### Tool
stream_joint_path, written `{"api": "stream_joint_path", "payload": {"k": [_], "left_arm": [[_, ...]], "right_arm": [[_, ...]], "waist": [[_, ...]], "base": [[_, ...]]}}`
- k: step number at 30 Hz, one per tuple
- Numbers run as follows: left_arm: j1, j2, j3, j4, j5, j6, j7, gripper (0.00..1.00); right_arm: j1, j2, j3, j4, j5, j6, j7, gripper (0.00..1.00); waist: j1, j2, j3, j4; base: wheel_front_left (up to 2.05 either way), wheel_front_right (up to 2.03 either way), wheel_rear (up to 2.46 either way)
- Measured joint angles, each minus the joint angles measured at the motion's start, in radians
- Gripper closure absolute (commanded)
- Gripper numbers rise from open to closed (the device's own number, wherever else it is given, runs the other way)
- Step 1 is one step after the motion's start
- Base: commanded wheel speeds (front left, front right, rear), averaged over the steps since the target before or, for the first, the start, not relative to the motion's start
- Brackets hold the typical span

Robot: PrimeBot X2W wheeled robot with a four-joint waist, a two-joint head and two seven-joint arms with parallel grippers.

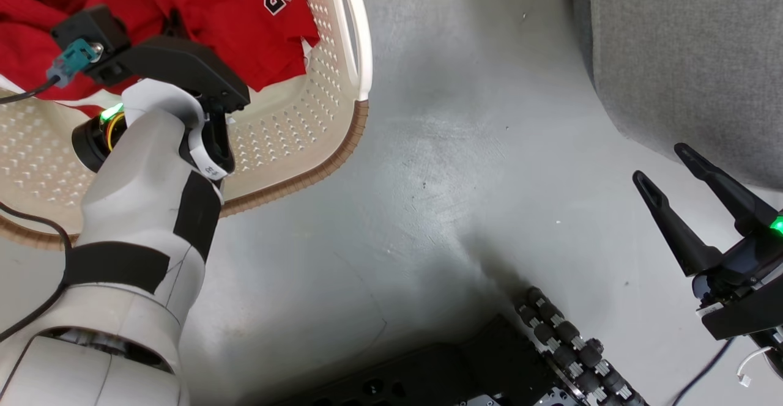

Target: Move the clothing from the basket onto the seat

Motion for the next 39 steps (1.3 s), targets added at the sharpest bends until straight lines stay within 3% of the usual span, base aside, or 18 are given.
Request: {"api": "stream_joint_path", "payload": {"k": [11, 21, 28, 39], "left_arm": [[0.146, 0.001, -0.074, -0.142, -0.094, 0.0, 0.0, 1.0], [0.274, 0.0, -0.158, -0.331, -0.166, 0.0, 0.0, 1.0], [0.341, 0.0, -0.193, -0.421, -0.148, 0.0, 0.0, 1.0], [0.449, -0.001, -0.133, -0.536, -0.007, 0.0, 0.0, 1.0]], "right_arm": [[-0.001, -0.014, 0.009, -0.002, 0.0, 0.0, 0.0, 0.0], [0.022, -0.031, -0.077, -0.025, 0.0, 0.0, 0.0, 0.0], [0.066, -0.022, -0.137, -0.03, 0.001, 0.0, 0.0, 0.0], [0.079, 0.008, -0.181, -0.072, -0.033, 0.0, 0.0, 0.0]], "waist": [[0.0, 0.0, -0.094, 0.038], [-0.0001, 0.0, -0.212, 0.122], [-0.0001, 0.0, -0.304, 0.193], [-0.0002, -0.0001, -0.465, 0.291]], "base": [[0.0, 0.0, 0.0], [0.0, 0.0, 0.0], [0.0, 0.0, 0.0], [0.0, 0.0, 0.0]]}}
